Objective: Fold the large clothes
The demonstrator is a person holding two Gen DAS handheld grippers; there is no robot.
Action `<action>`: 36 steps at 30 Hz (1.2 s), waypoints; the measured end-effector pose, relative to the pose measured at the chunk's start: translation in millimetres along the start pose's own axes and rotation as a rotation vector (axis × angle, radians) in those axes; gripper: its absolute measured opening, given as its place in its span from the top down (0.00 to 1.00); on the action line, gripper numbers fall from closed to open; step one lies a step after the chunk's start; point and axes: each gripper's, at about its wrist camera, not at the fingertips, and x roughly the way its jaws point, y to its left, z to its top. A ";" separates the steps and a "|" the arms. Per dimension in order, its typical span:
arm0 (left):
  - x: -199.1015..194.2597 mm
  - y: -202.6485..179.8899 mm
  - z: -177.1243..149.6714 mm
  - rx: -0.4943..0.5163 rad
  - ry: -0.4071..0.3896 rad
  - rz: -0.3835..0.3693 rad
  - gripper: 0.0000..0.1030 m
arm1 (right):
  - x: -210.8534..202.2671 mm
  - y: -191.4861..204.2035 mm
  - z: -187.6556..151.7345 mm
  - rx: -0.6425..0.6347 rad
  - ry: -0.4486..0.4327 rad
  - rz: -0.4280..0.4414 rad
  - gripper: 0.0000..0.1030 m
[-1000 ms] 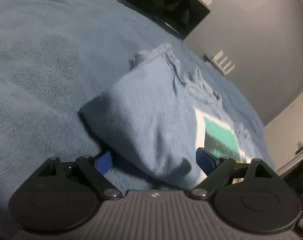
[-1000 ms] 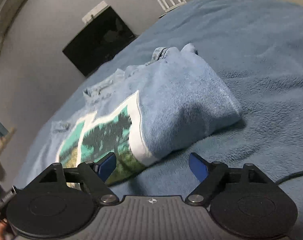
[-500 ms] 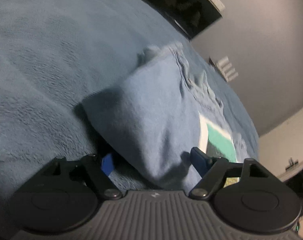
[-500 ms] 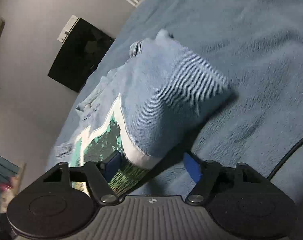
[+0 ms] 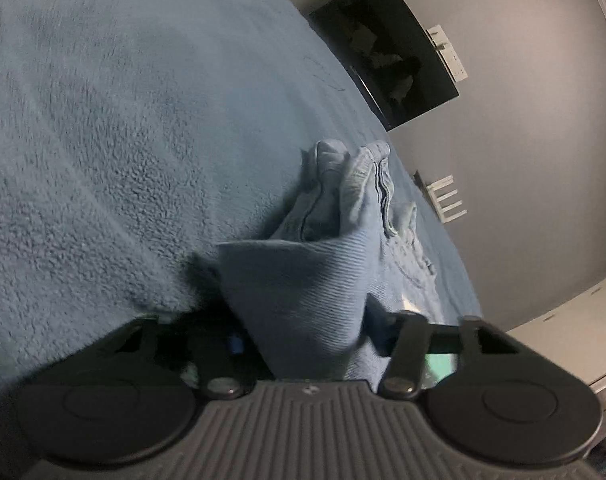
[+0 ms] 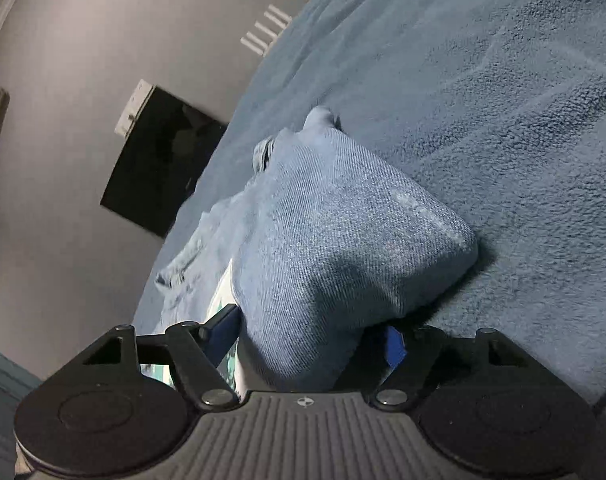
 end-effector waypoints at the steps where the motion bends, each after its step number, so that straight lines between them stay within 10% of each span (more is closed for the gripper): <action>1: -2.4 -3.0 -0.7 0.015 -0.008 0.004 0.62 | -0.4 2.0 -1.5 0.007 -0.018 0.004 0.35; 6: -15.2 -21.8 -3.1 0.068 -0.027 0.003 0.71 | -24.0 30.1 -9.9 -0.149 -0.077 -0.028 0.69; 21: -148.6 -52.0 -36.6 0.134 0.042 0.075 0.72 | -150.5 35.9 -27.6 -0.162 0.037 -0.045 0.74; 27: -163.6 -26.8 -46.3 0.039 0.183 0.196 0.62 | -149.4 10.3 -34.5 -0.134 0.175 -0.200 0.49; 30: -171.0 -40.5 -49.0 0.098 0.140 0.227 0.58 | -171.1 3.6 -30.3 -0.152 0.101 -0.260 0.27; 36: -182.5 -57.0 -60.5 0.232 0.106 0.305 0.56 | -205.6 -2.1 -9.1 -0.243 -0.013 -0.284 0.31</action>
